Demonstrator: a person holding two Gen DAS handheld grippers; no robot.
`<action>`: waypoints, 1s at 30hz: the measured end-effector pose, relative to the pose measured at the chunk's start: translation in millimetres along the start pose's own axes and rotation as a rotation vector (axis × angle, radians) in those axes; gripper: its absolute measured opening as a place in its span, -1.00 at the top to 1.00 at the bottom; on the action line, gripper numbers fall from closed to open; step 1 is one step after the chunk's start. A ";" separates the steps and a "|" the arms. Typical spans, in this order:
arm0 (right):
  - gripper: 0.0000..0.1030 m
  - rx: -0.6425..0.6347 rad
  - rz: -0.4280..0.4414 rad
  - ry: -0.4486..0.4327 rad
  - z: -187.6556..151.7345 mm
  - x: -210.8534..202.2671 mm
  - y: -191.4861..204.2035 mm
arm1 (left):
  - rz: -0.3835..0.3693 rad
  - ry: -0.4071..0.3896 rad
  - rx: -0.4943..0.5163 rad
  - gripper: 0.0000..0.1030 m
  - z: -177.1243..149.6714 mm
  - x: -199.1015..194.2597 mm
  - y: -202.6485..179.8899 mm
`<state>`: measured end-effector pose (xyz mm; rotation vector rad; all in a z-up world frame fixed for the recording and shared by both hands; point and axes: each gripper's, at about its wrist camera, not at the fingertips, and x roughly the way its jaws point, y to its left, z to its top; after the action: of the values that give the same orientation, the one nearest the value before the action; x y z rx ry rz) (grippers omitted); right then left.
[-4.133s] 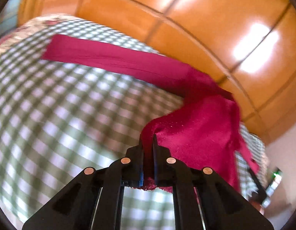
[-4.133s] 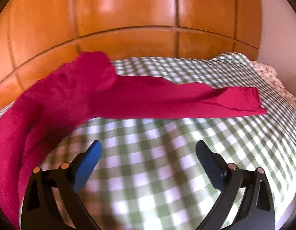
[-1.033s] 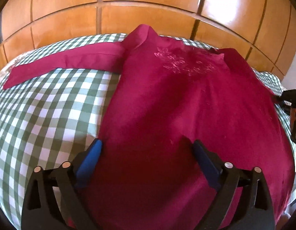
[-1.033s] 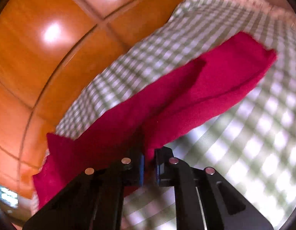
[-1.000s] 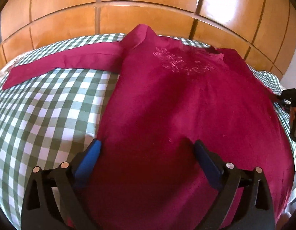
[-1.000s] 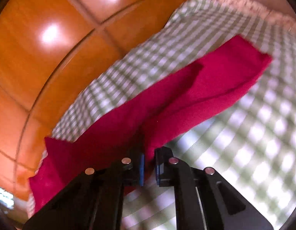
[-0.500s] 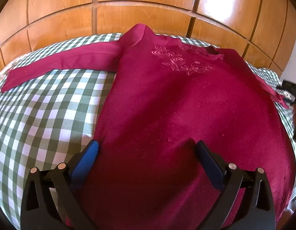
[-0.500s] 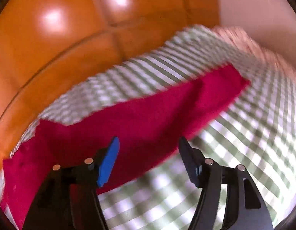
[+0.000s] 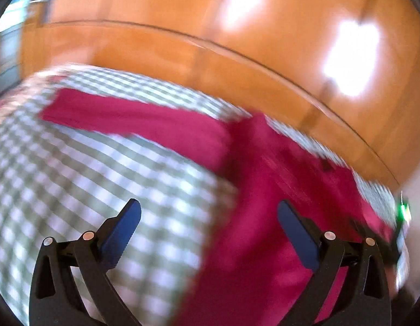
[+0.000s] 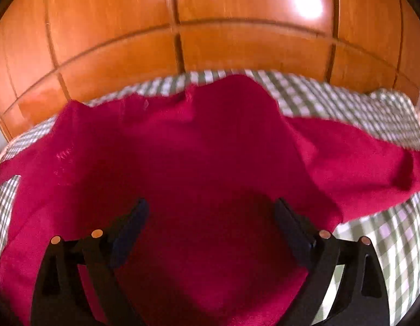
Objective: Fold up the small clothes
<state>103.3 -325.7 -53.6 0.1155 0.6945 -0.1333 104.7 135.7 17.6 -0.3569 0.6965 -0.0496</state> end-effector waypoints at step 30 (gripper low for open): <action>-0.96 -0.056 -0.071 0.033 -3.7 9.9 13.3 | 0.213 -0.130 -0.529 0.86 108.0 75.8 185.8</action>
<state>110.7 -312.9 -62.0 0.0393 0.7354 -0.1802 218.0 330.7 -15.6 -0.7826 0.6085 0.3632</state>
